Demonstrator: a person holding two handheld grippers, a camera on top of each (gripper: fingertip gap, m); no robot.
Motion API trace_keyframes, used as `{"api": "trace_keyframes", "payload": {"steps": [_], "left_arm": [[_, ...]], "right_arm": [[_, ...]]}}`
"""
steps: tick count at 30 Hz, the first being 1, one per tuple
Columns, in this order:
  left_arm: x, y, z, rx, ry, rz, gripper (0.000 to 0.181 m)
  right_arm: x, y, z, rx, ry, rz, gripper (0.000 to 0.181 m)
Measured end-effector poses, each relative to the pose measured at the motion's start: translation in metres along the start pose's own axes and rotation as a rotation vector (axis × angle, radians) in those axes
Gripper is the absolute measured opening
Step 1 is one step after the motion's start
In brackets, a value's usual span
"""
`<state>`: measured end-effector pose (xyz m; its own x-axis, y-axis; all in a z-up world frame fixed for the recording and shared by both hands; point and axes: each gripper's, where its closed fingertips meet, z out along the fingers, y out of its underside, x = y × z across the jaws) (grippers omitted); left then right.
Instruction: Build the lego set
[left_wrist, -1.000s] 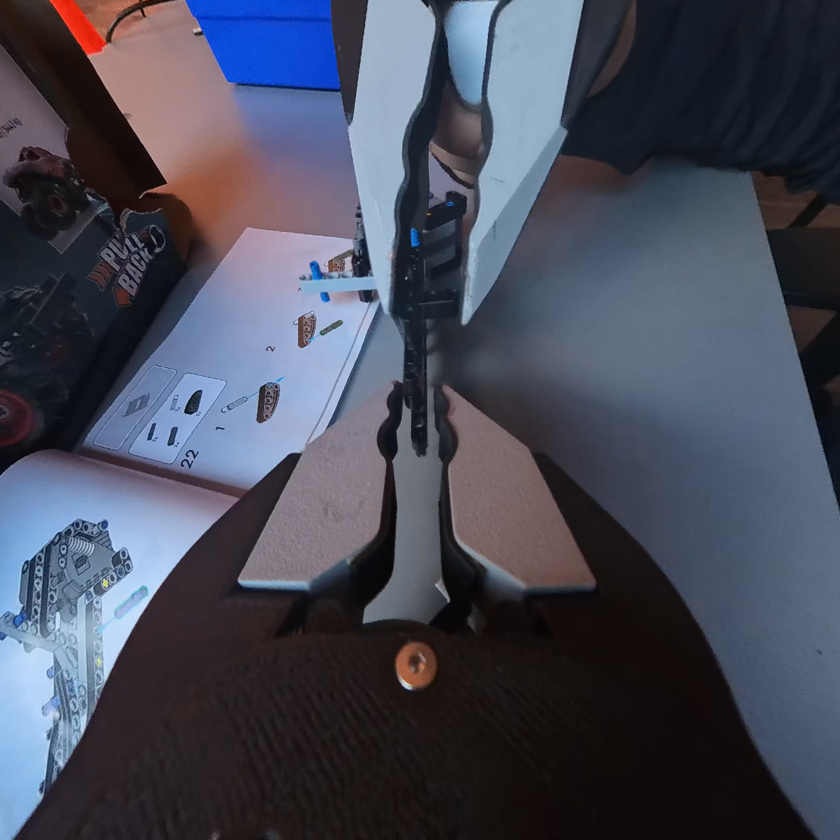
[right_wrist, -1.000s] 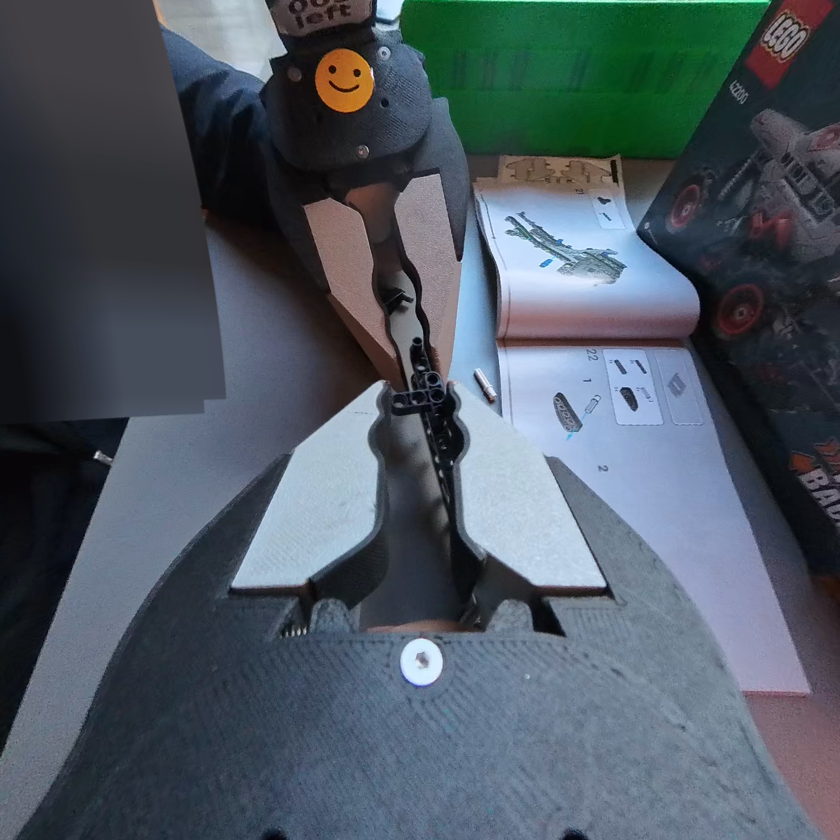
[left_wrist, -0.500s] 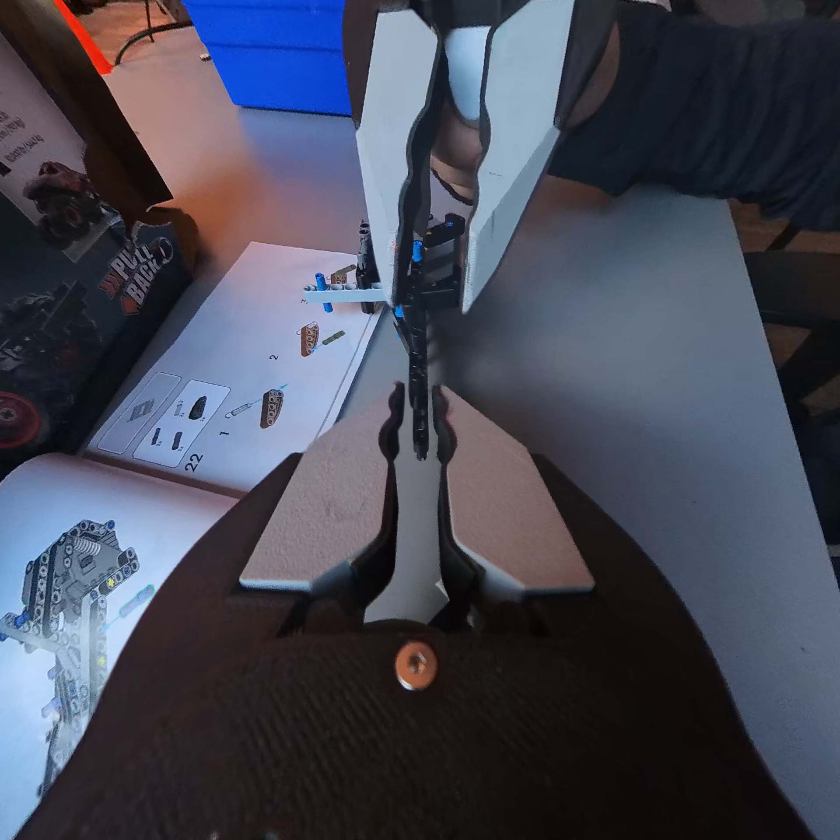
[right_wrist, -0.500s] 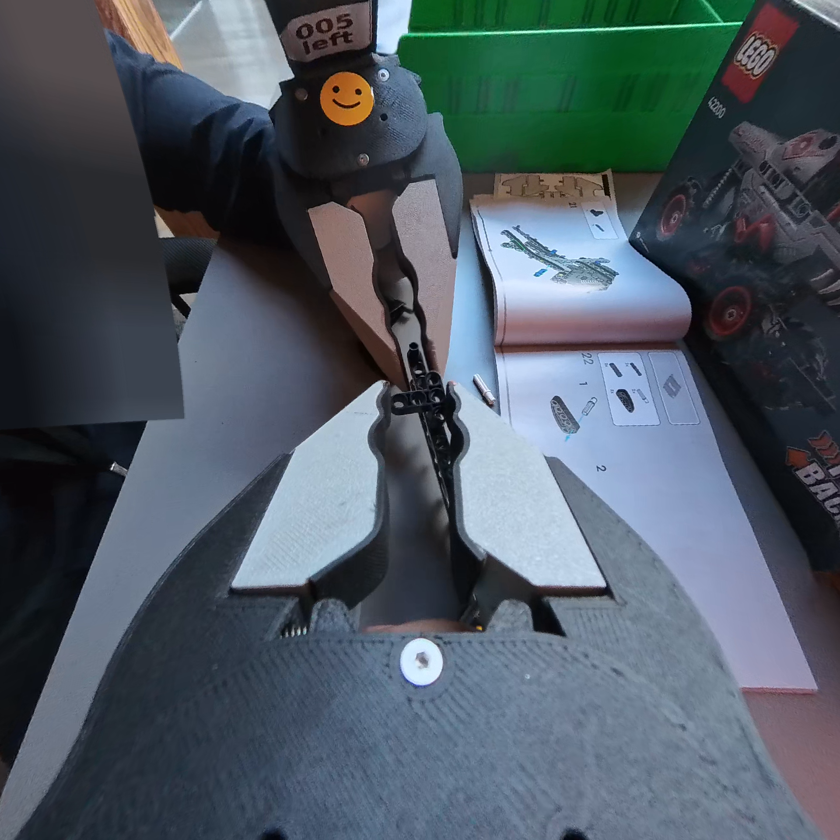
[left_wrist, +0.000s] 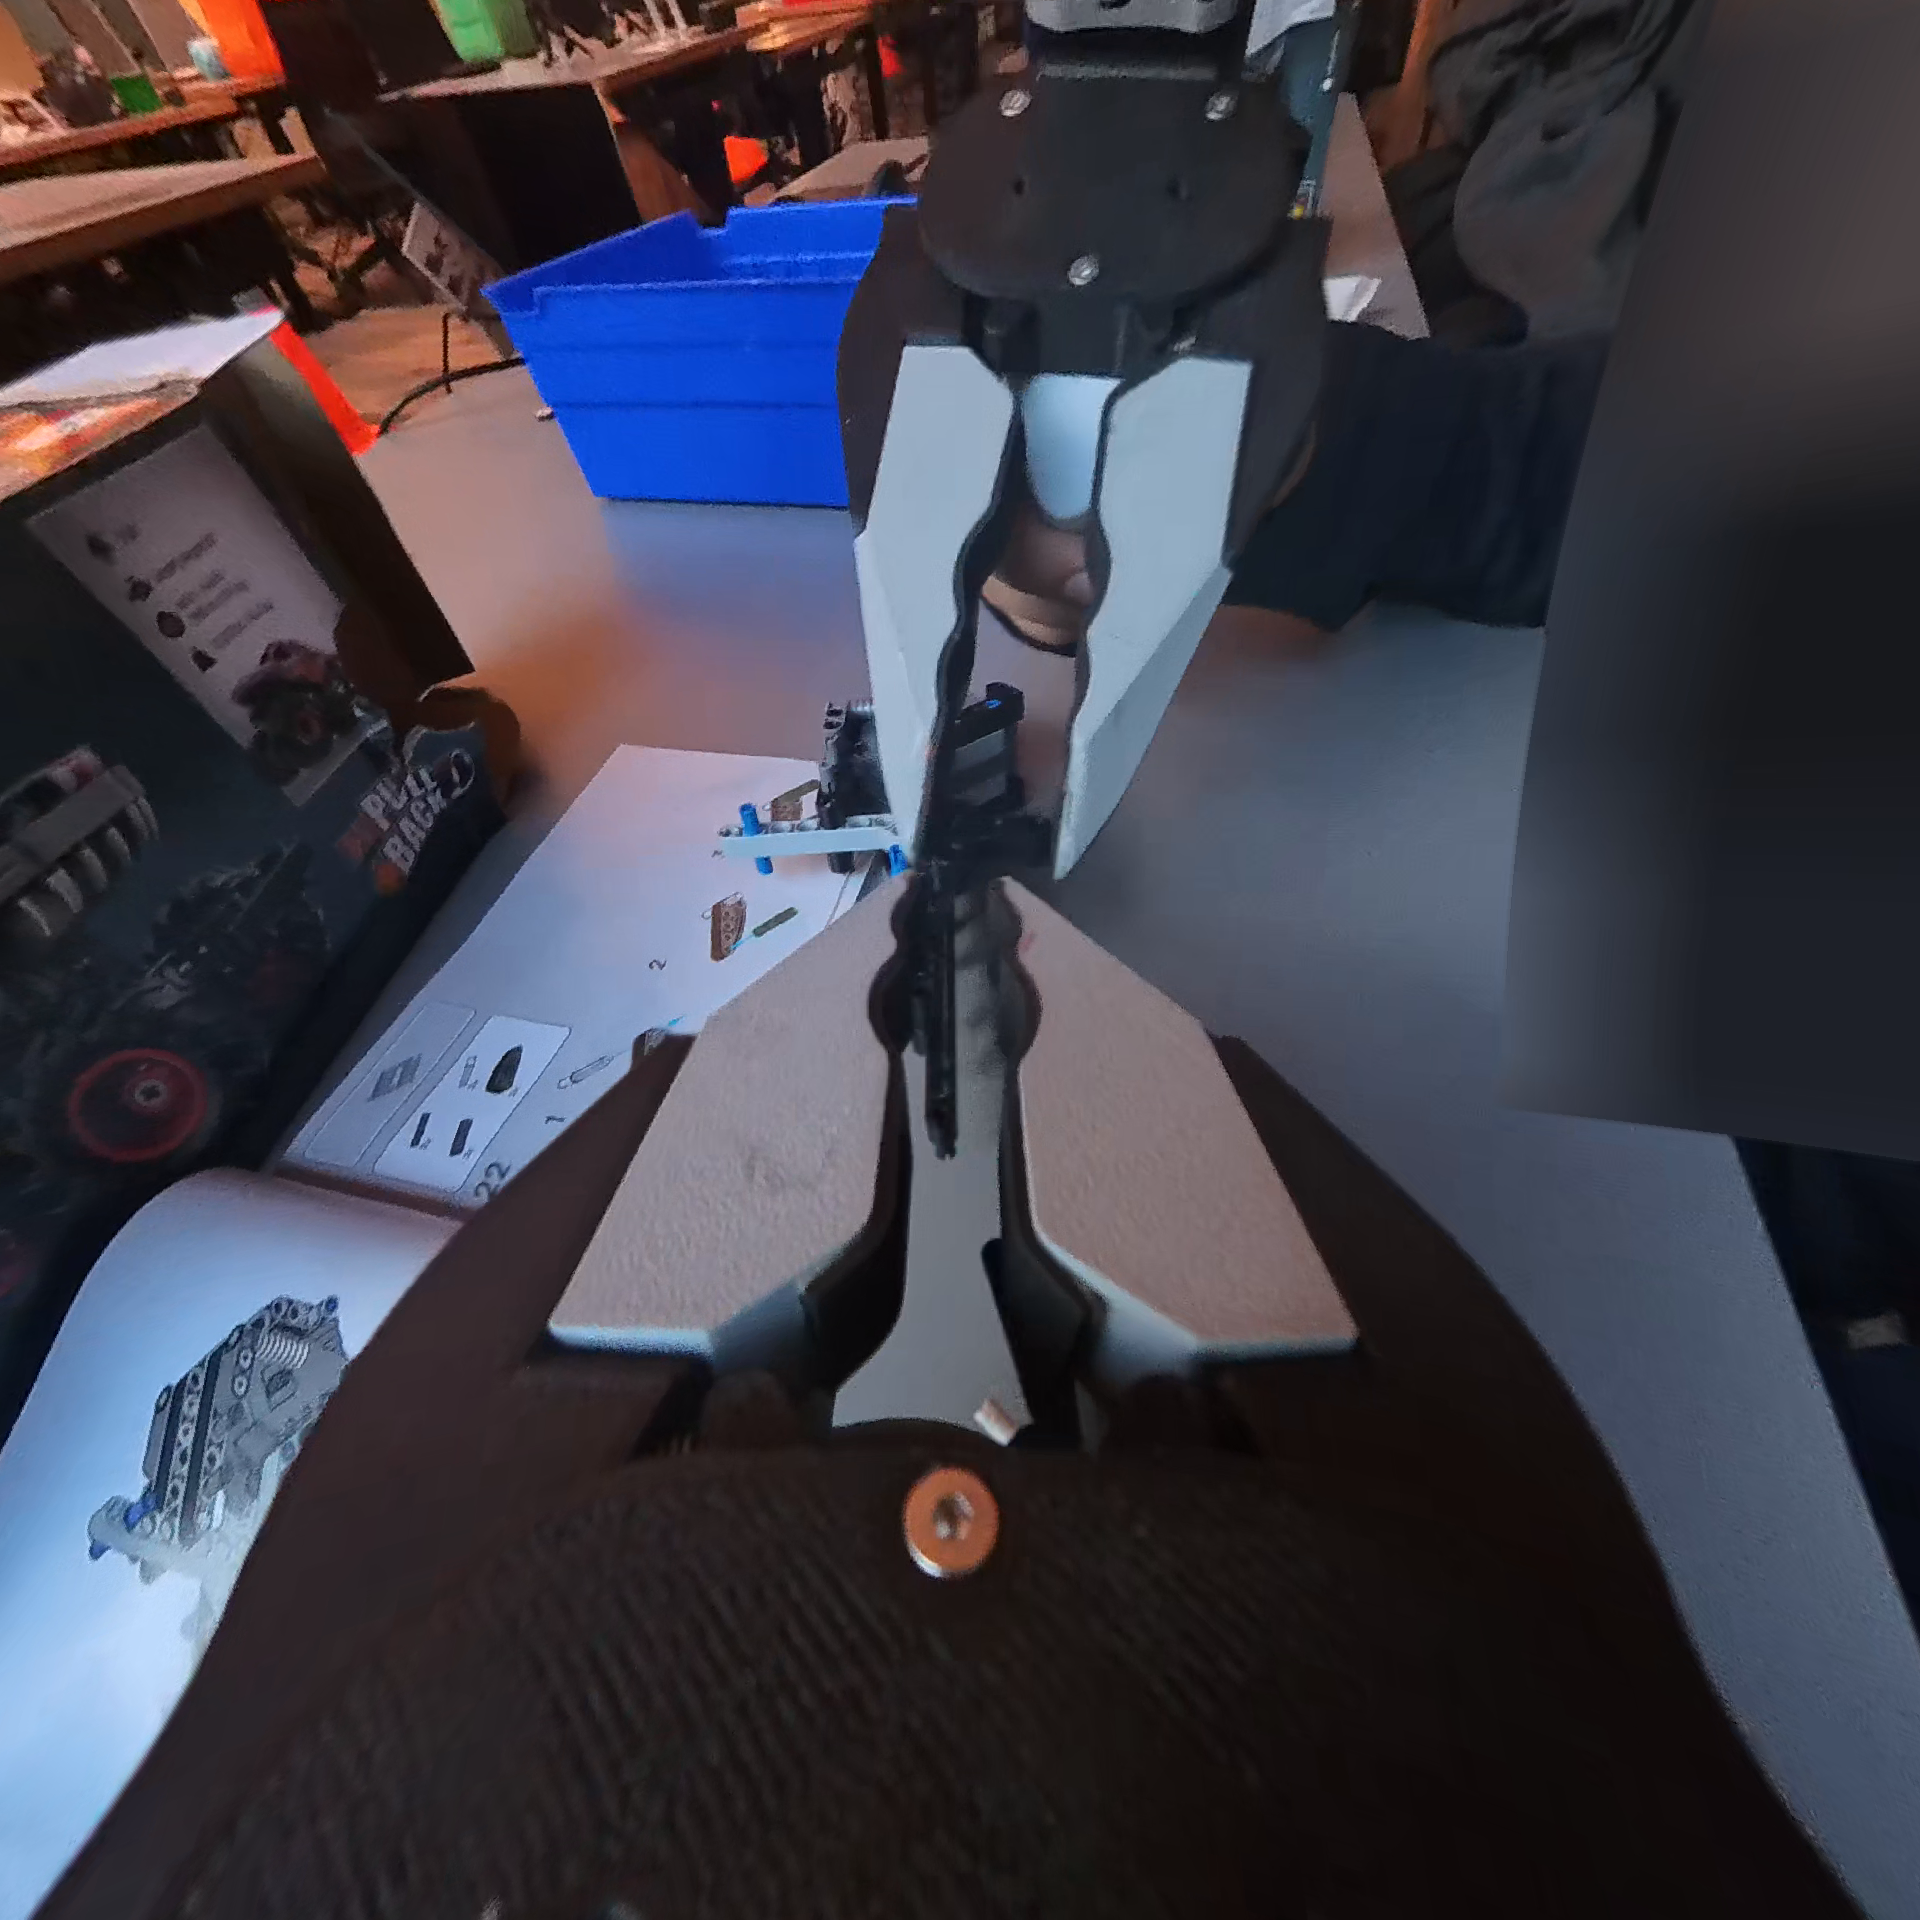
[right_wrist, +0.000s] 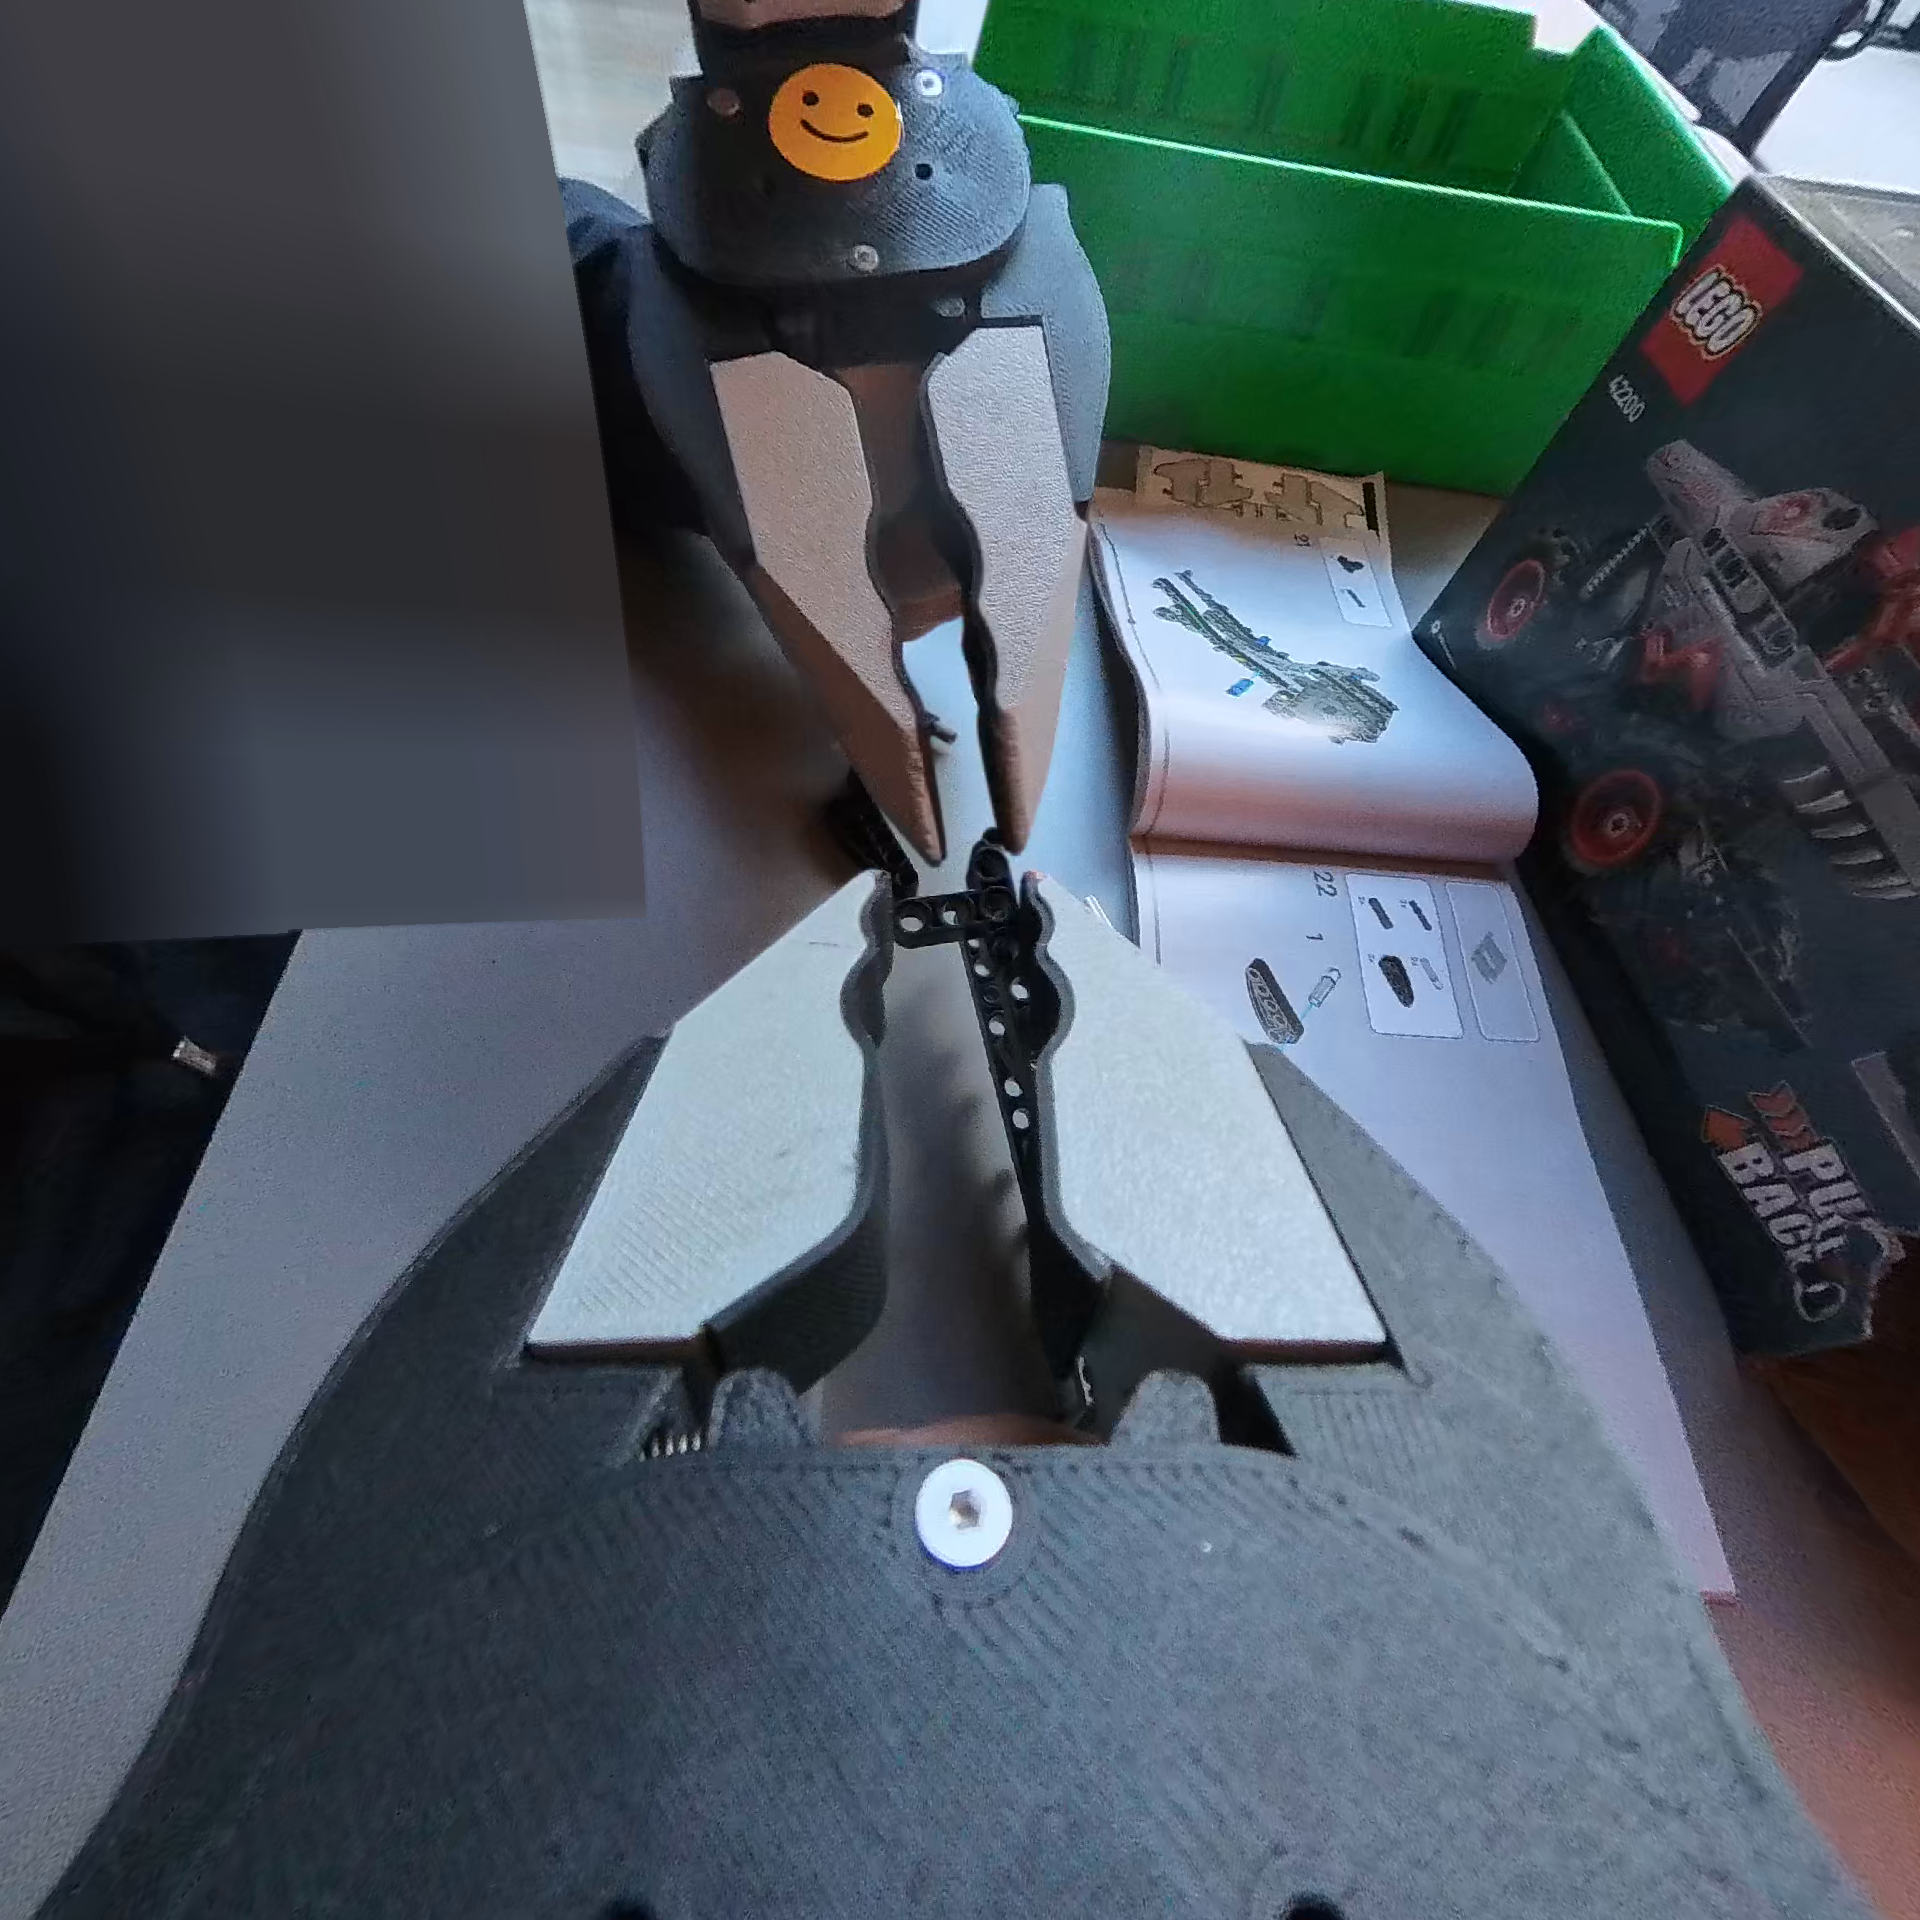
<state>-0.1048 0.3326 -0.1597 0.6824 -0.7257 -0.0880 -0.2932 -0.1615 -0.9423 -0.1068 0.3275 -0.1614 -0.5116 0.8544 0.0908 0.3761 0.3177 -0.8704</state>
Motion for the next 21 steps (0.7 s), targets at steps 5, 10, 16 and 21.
{"api": "trace_keyframes", "payload": {"steps": [5,10,16,21], "left_arm": [[0.0025,-0.0018,0.0031,-0.009,-0.008,0.013,0.004],[0.0036,-0.0032,0.0021,0.003,0.008,-0.005,0.003],[0.0041,-0.0019,0.0026,-0.006,0.016,-0.007,0.004],[0.0047,-0.0041,0.0013,-0.003,0.014,0.016,0.003]], "right_arm": [[-0.0043,0.0008,0.0030,-0.013,-0.007,-0.021,0.021],[-0.0054,-0.0008,0.0024,-0.006,-0.008,-0.026,0.020],[-0.0058,-0.0006,0.0015,-0.004,-0.003,-0.043,0.021],[-0.0067,-0.0035,0.0004,0.018,-0.013,-0.034,0.020]]}}
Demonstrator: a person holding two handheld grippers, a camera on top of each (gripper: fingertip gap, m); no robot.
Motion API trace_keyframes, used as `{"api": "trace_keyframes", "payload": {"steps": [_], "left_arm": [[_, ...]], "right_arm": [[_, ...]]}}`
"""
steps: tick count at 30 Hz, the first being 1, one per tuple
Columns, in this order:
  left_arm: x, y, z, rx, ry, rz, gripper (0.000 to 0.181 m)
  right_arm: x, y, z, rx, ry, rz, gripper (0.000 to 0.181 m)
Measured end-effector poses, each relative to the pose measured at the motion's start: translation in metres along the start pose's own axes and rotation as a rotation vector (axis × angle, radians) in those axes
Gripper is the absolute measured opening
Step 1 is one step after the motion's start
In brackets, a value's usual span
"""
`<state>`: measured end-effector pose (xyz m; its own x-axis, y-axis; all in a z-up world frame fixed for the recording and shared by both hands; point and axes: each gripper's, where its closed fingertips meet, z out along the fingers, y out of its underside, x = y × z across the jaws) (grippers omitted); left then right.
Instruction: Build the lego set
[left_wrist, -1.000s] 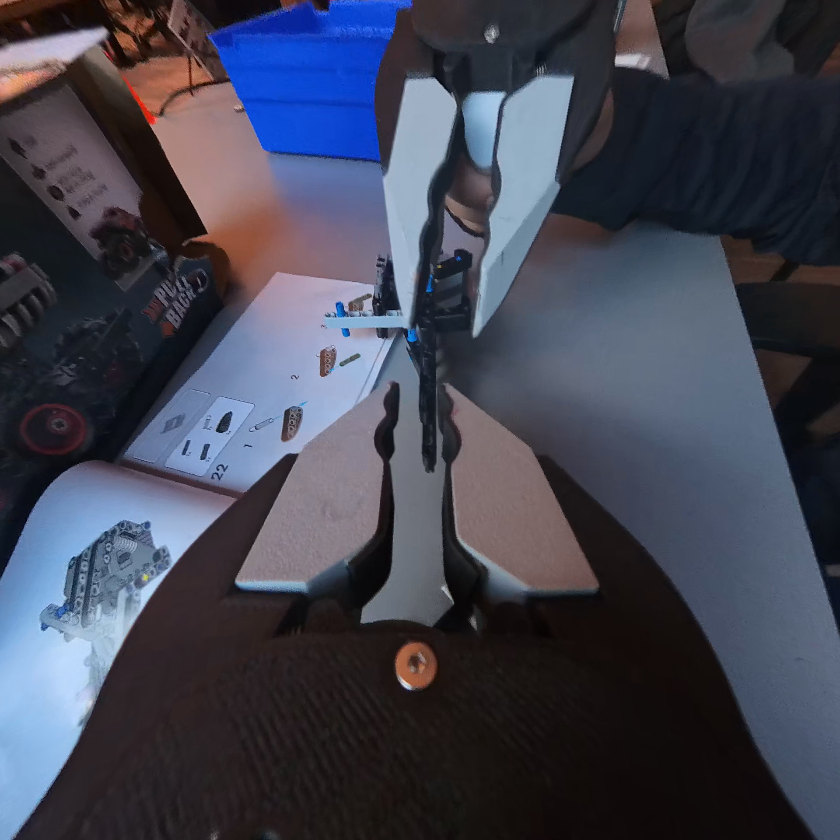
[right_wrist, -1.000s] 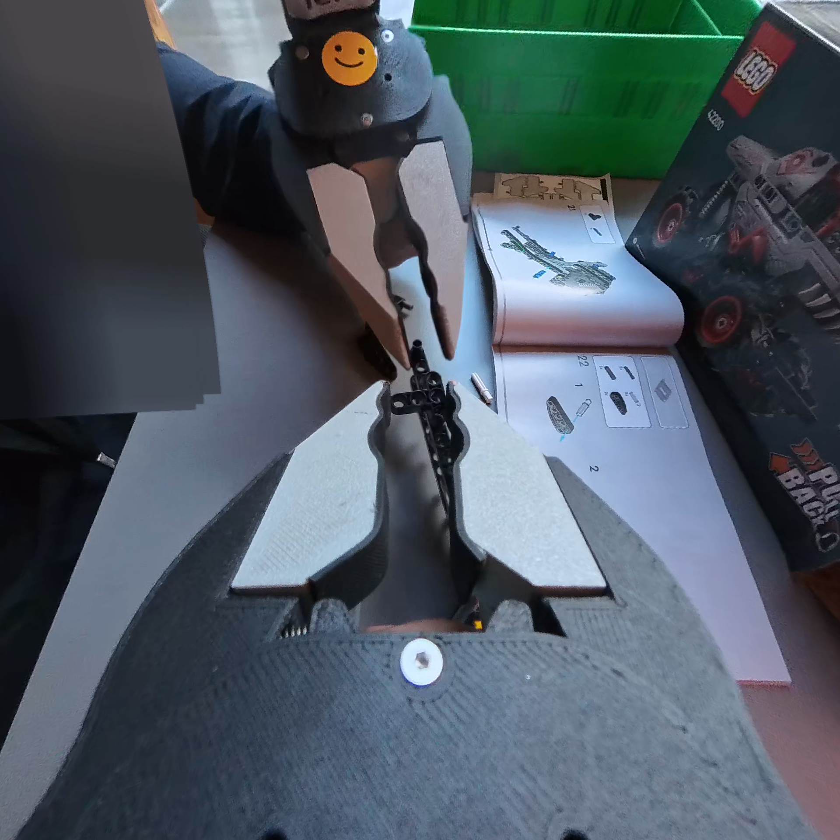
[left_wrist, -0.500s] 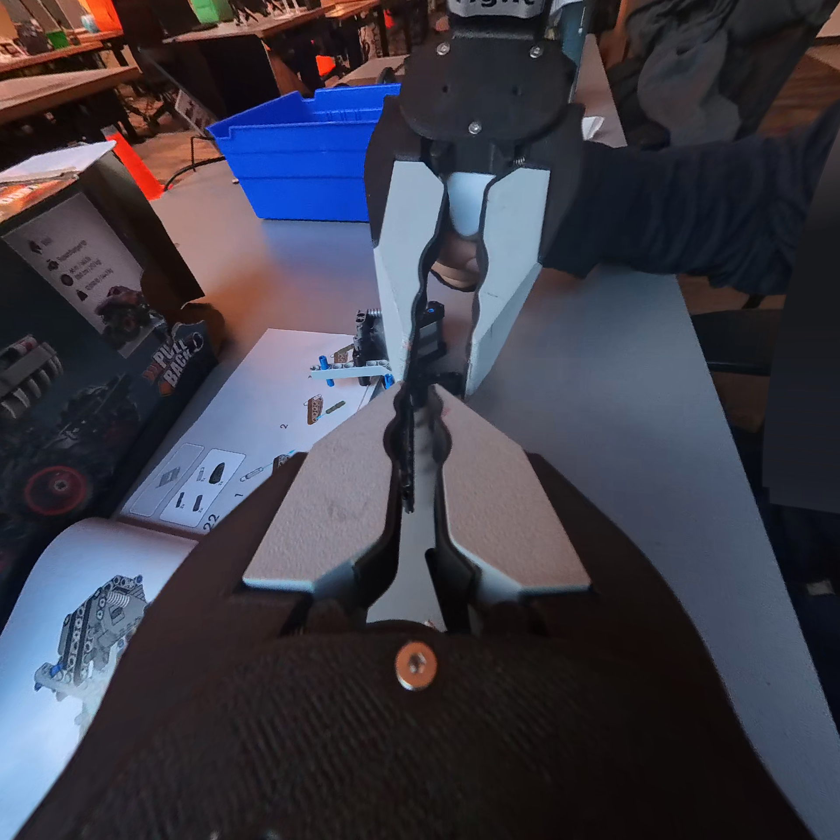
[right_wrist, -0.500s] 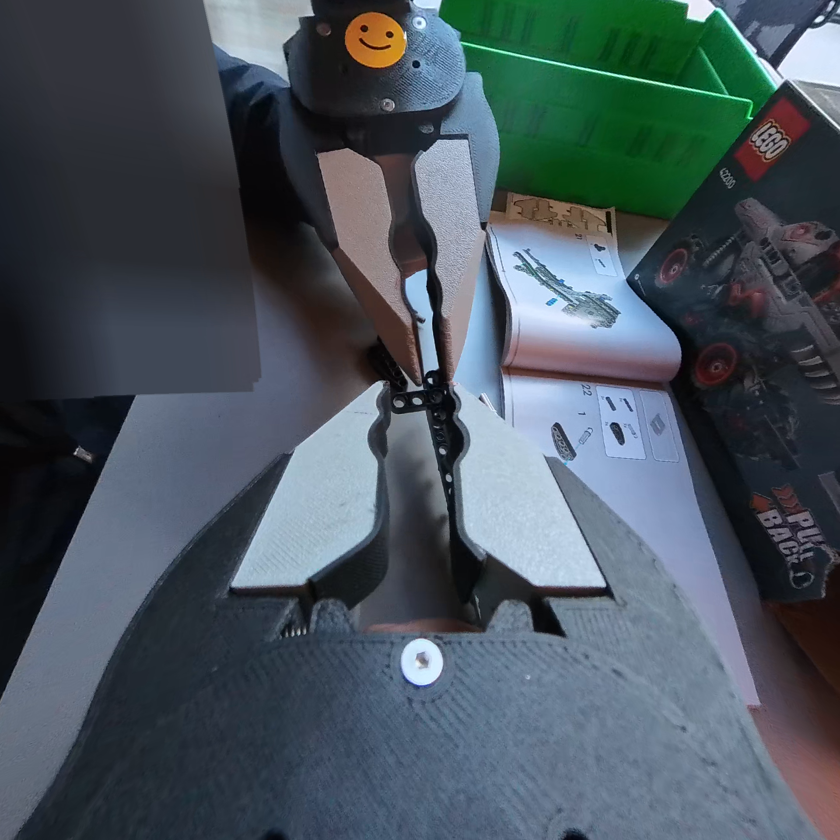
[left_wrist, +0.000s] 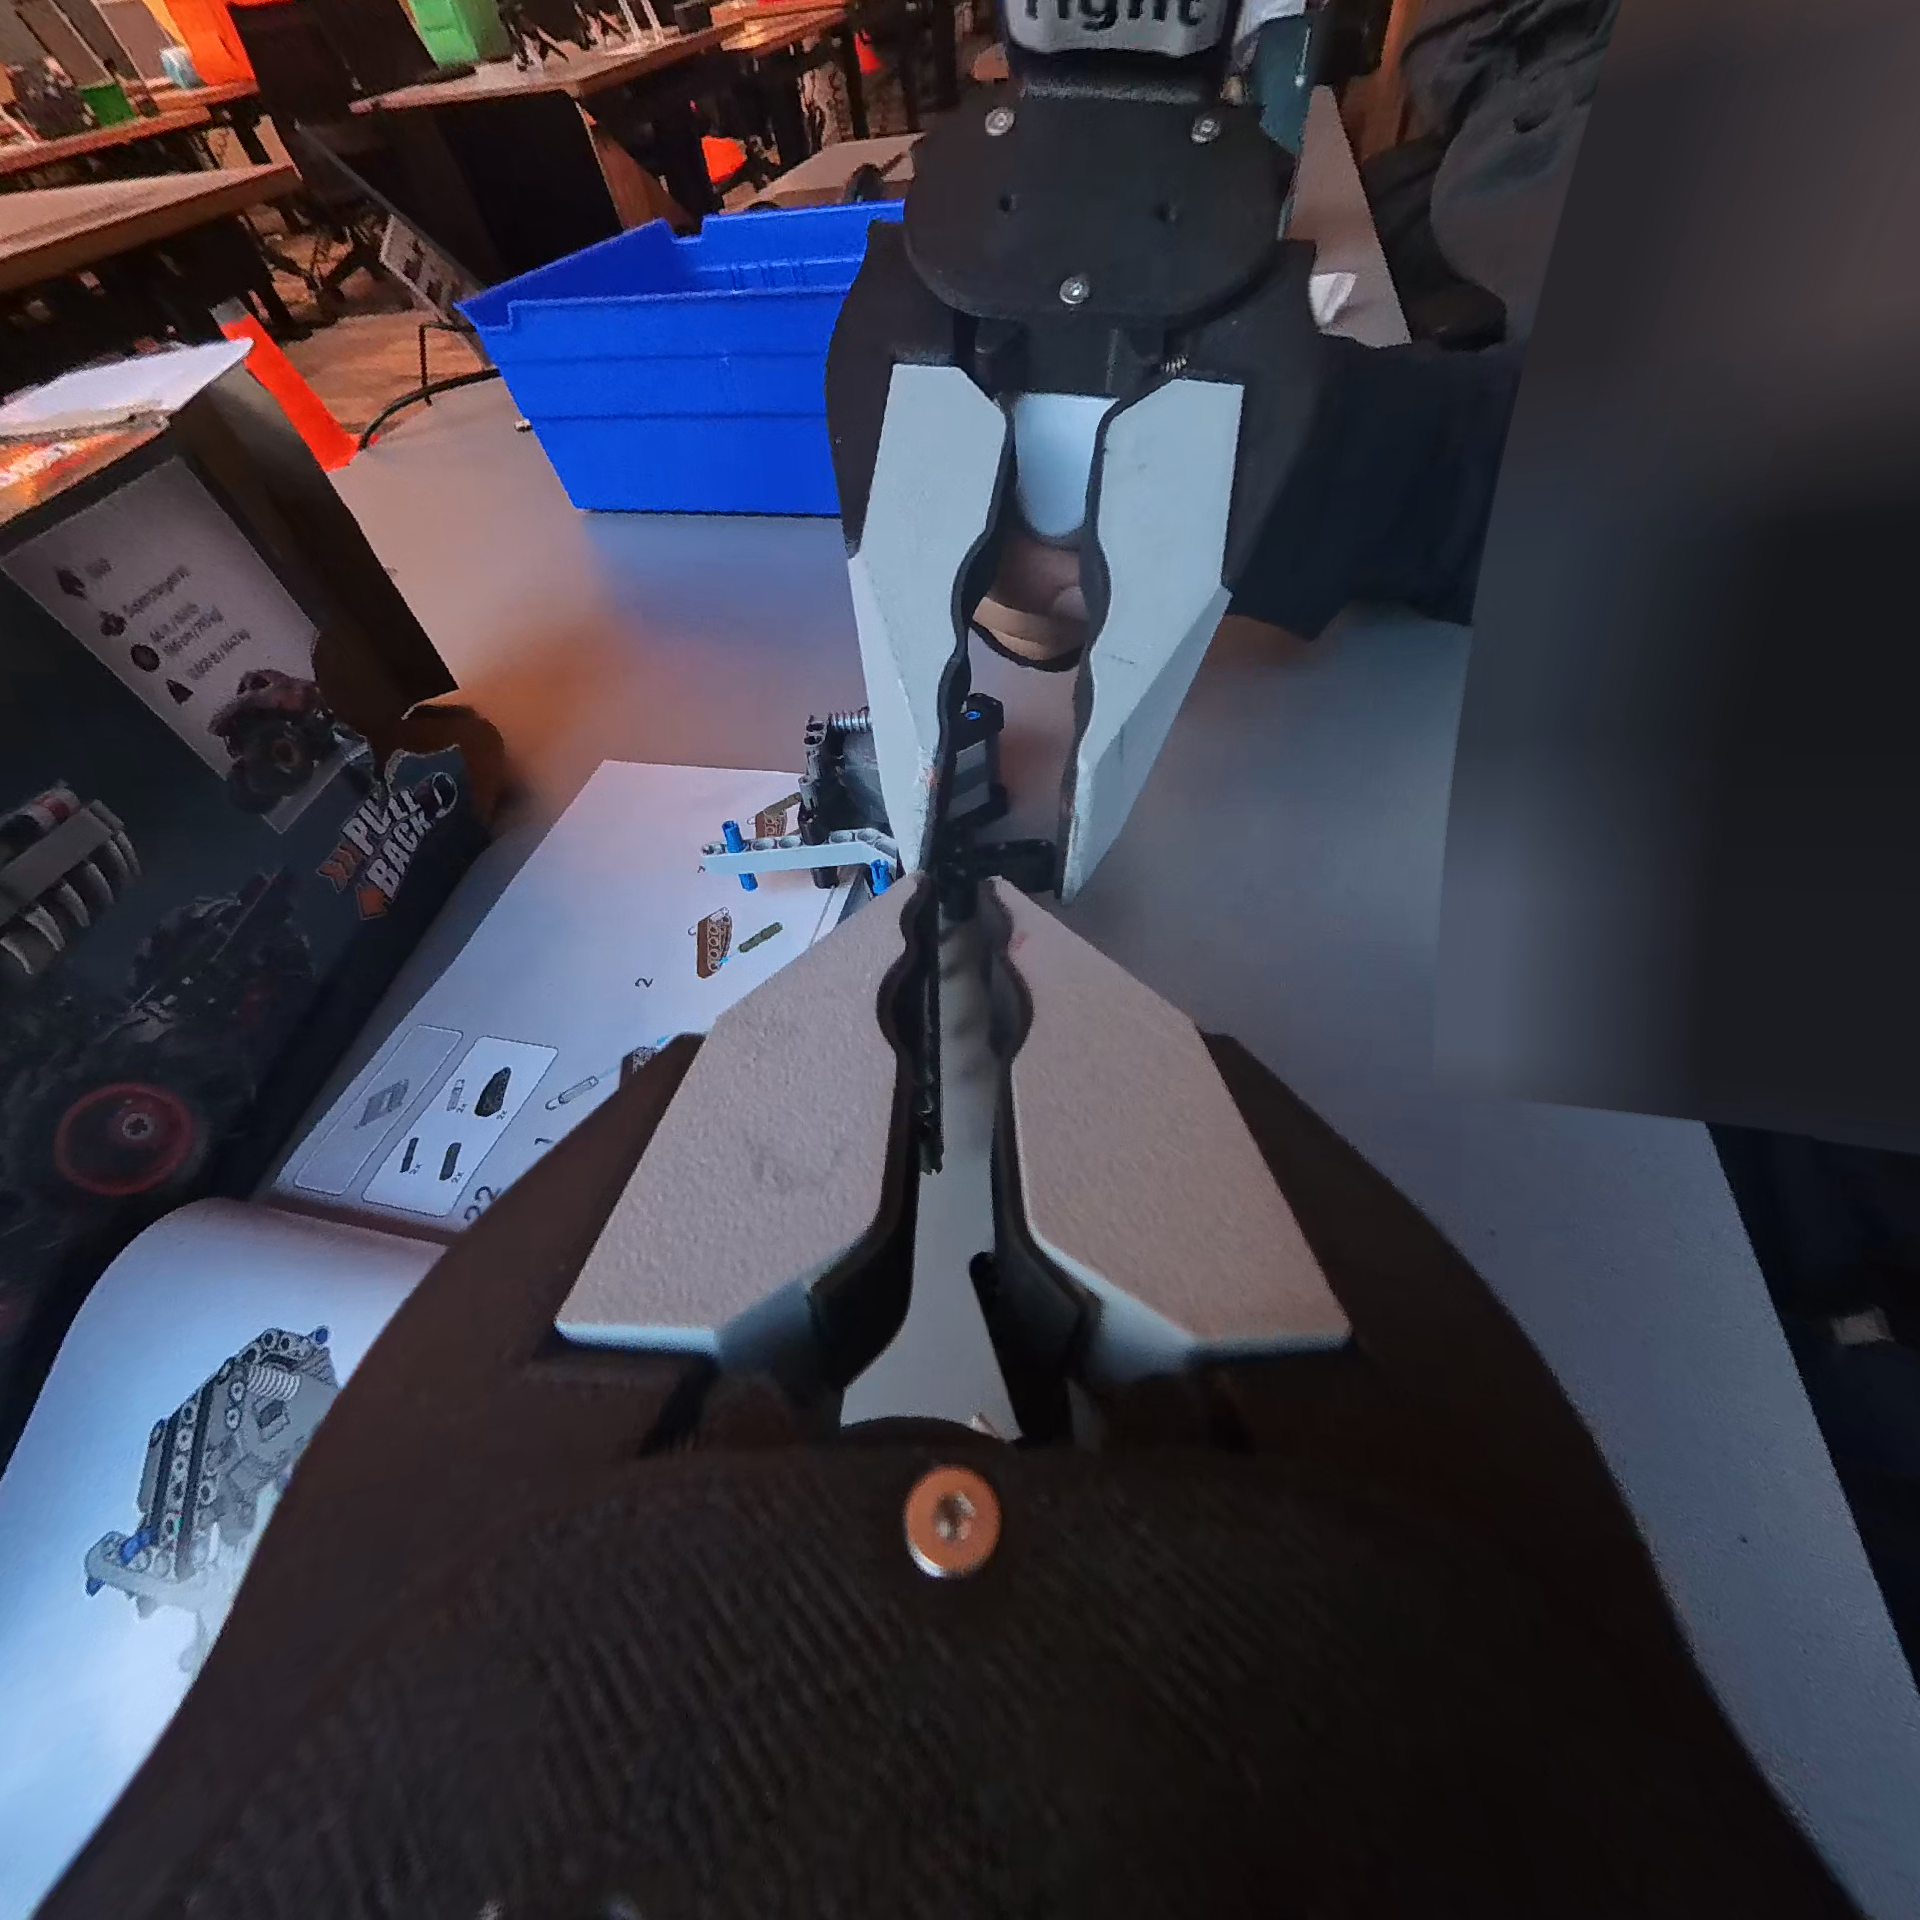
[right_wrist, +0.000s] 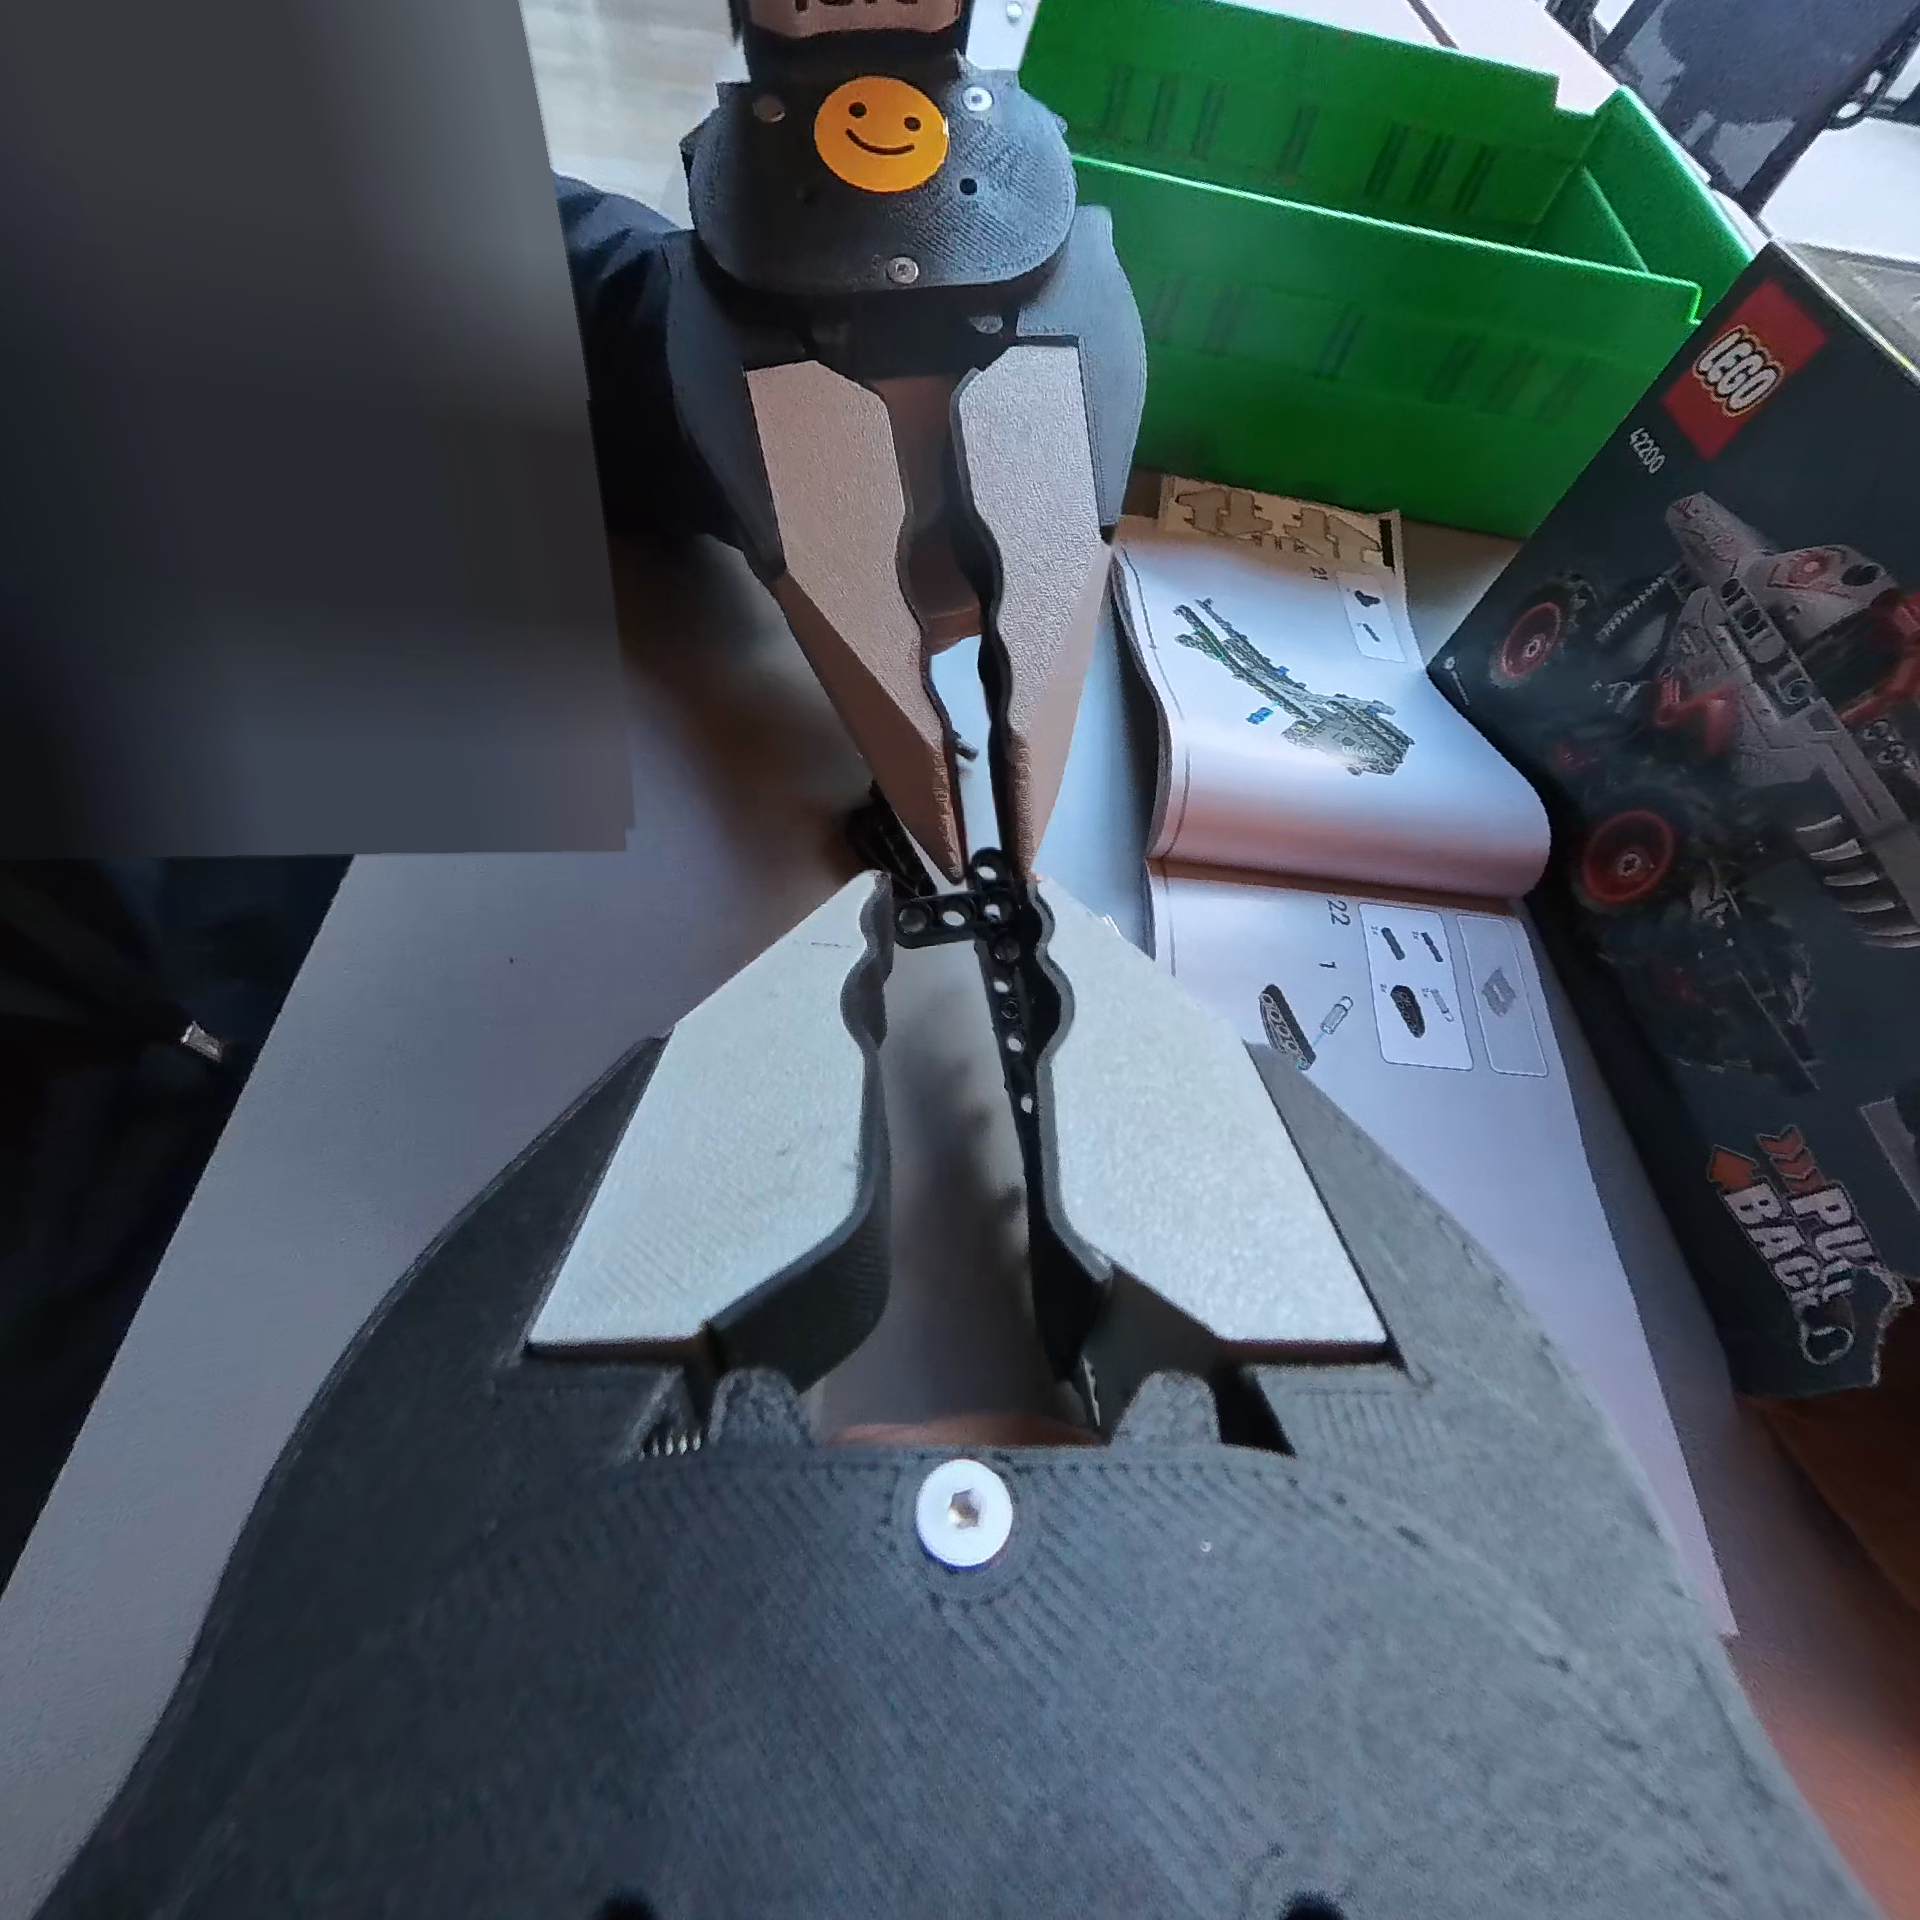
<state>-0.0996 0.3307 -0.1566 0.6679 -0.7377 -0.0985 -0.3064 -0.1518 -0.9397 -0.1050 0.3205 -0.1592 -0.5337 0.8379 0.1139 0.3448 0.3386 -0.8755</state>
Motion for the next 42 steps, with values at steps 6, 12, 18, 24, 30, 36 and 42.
{"api": "trace_keyframes", "payload": {"steps": [6,12,18,24,30,36,42], "left_arm": [[0.002,-0.001,0.000,0.010,0.018,-0.001,0.003],[0.001,0.002,0.002,0.005,0.014,0.001,0.003],[0.003,0.002,0.003,0.006,0.021,0.013,0.004],[0.004,0.001,0.002,0.026,0.046,-0.006,0.003],[0.001,0.005,0.006,0.000,0.022,-0.022,0.003],[-0.012,0.018,0.004,-0.086,-0.037,-0.010,0.012],[-0.011,0.035,0.012,-0.155,-0.030,-0.005,0.007]], "right_arm": [[0.002,0.011,-0.009,-0.049,0.004,-0.043,0.026],[0.007,0.012,-0.010,-0.042,0.015,-0.029,0.016],[0.007,0.014,-0.008,-0.069,0.042,-0.069,0.005],[0.004,0.012,-0.009,-0.059,0.043,-0.101,0.004],[0.008,0.020,-0.009,-0.098,0.031,-0.074,0.004],[0.025,0.030,-0.019,-0.104,0.045,-0.007,0.004],[0.019,0.033,-0.011,-0.123,-0.015,-0.031,0.003]]}}
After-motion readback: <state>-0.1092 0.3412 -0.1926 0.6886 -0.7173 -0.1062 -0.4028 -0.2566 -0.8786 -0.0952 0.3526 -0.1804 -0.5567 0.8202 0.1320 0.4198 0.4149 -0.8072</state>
